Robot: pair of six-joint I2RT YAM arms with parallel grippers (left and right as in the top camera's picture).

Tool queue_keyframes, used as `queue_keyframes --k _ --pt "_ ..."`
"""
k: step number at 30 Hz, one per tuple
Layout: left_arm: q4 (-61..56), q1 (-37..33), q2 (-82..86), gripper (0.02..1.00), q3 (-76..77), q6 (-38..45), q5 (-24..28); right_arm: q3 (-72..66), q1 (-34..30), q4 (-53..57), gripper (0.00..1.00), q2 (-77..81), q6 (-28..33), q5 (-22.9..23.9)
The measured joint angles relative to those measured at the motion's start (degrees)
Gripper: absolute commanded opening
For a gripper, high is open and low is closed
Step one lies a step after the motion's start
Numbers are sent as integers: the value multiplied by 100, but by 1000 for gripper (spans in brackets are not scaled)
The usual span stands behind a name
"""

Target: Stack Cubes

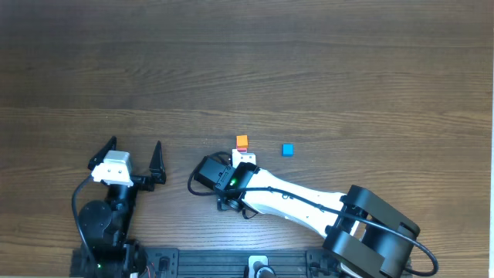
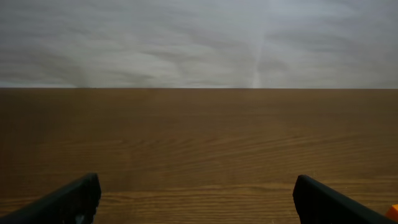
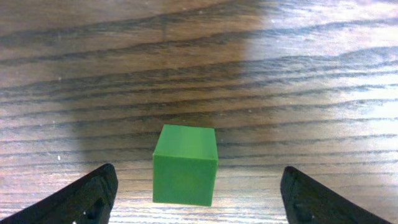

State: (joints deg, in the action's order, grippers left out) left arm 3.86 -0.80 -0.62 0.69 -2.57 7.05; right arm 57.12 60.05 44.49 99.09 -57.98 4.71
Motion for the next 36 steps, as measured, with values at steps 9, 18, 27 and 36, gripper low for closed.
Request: queue_keyframes --k 9,18,27,36 --pt "0 0 0 998 0 0 0 0 0 0 614 24 -195 4" --pt "0 0 0 998 0 0 0 0 0 -24 496 61 -245 2" --pt "0 0 0 998 0 0 -2 0 0 -105 419 63 -302 0" --pt "0 0 0 998 0 0 0 0 7 -149 305 63 -313 -2"
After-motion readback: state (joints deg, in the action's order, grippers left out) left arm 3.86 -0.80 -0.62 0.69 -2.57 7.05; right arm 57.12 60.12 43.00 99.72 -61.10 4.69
